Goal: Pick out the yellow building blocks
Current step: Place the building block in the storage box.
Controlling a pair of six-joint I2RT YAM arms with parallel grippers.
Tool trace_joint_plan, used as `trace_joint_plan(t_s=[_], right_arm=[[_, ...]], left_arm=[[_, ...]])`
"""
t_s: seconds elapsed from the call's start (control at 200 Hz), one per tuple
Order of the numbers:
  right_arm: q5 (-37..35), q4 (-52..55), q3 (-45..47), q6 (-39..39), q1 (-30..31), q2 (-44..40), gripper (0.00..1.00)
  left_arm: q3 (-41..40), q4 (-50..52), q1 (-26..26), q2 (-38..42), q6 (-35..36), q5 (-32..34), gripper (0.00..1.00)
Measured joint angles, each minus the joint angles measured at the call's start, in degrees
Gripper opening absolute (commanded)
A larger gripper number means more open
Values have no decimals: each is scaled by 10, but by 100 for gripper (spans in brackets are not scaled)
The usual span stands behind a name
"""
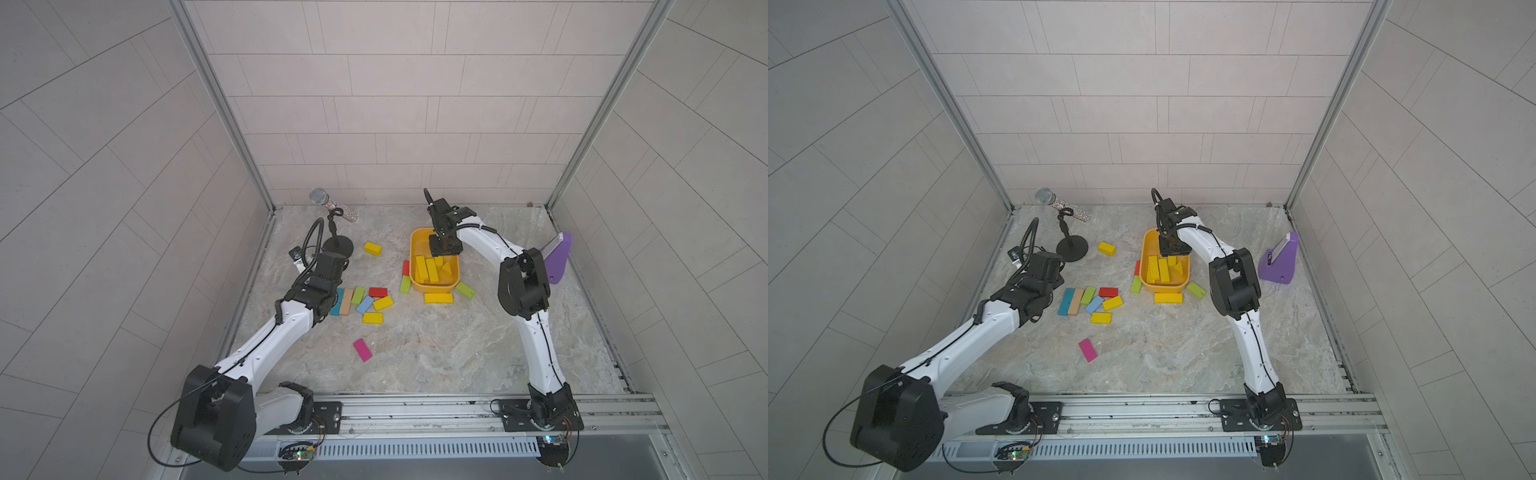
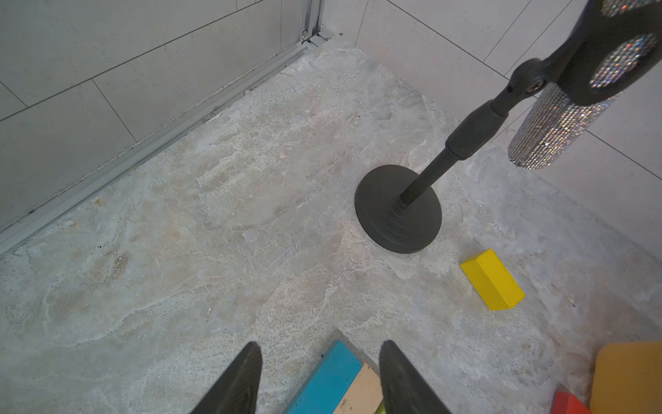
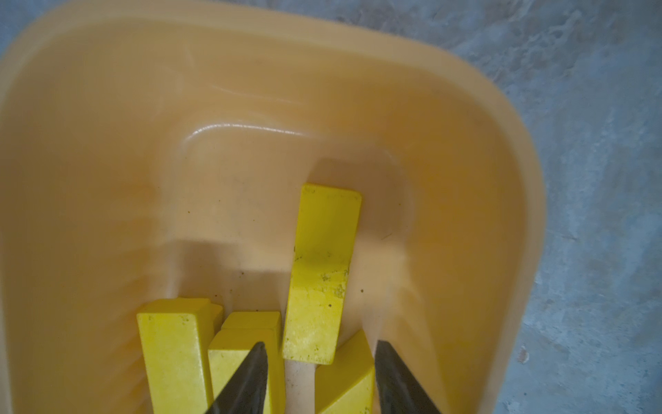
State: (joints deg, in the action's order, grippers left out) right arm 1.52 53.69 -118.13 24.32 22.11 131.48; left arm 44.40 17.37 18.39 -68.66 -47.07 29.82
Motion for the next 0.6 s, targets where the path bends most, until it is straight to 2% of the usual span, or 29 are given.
trace_joint_plan(t_s=[0.15,0.395,0.6], right_arm=[[4,-11,45,-3,0,-60,49],[23,-83,237,-24,2,-273,47],[28,-128,362,-42,23,-363,47]], left_arm=[[0,0,0,0,0,0,57],[0,0,0,0,1,-1,57],[-1,-7,0,-3,1,-8,57]])
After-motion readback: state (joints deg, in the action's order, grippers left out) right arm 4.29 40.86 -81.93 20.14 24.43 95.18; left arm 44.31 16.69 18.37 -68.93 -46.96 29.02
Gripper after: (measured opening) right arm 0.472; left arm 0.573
